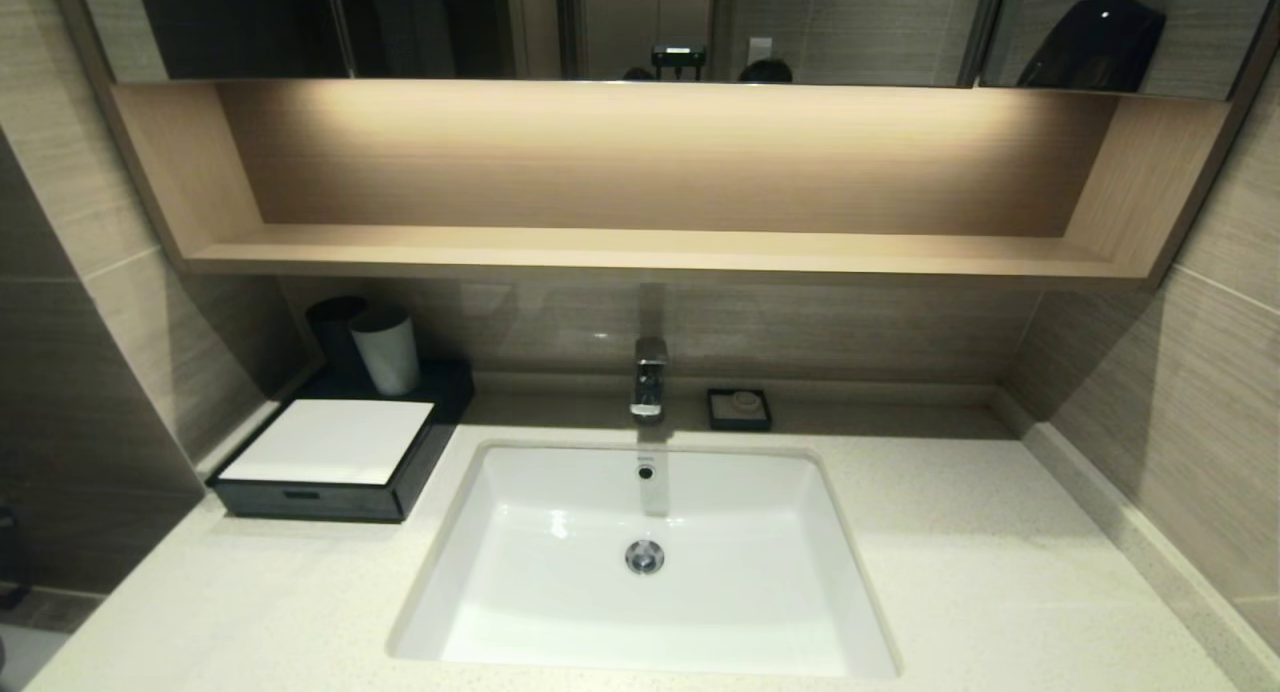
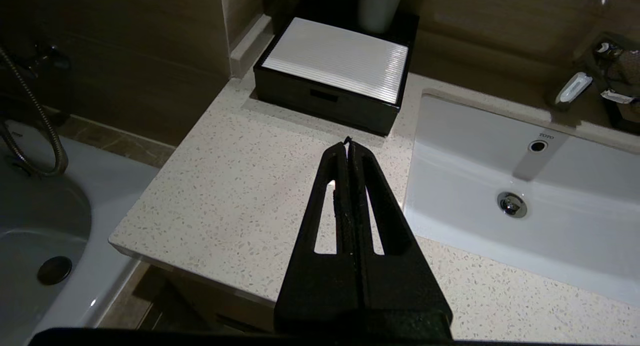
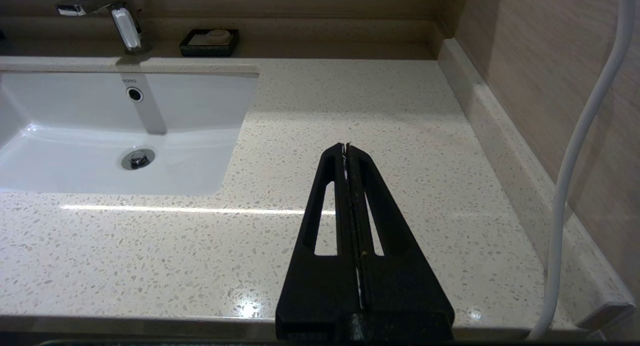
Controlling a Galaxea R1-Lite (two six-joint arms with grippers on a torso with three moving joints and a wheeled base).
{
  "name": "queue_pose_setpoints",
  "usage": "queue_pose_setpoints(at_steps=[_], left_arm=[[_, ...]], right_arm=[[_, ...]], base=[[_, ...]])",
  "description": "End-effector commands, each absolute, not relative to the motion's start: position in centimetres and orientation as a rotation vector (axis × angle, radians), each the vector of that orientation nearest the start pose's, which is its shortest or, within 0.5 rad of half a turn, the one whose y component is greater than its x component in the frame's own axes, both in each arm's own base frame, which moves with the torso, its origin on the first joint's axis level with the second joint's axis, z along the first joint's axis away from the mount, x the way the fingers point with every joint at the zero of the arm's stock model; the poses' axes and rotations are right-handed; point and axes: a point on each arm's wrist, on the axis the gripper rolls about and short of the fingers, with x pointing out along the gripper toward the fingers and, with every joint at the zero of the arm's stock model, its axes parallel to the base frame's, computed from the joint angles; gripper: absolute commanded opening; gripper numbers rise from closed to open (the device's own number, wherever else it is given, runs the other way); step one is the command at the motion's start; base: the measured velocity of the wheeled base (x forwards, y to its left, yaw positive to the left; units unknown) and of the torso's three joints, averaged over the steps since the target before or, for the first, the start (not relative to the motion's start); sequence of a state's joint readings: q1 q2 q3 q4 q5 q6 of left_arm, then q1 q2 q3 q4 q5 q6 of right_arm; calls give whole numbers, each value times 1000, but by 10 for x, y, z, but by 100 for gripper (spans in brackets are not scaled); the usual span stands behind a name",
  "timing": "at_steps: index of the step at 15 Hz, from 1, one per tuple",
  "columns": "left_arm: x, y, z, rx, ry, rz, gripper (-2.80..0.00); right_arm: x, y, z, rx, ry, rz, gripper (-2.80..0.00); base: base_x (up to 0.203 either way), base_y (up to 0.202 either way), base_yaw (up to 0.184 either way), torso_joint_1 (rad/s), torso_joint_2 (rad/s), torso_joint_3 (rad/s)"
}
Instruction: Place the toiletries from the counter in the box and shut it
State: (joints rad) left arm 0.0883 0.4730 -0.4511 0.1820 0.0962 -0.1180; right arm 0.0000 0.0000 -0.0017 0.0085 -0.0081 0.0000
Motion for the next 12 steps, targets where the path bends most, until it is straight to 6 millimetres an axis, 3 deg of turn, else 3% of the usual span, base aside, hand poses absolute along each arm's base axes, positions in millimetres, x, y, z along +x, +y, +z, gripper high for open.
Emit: queue_pose_setpoints(at_steps=[1,12], left_arm=[[-6,2,187,-116,106,191,-280],[-28,2,153,-26,37,86,-280]], right_arm=[[-23,0,75,0,8,-8,-280],[-23,0,75,0,5,-8,-280]], base=[[0,0,0,0,0,0],[0,0,0,0,0,0]])
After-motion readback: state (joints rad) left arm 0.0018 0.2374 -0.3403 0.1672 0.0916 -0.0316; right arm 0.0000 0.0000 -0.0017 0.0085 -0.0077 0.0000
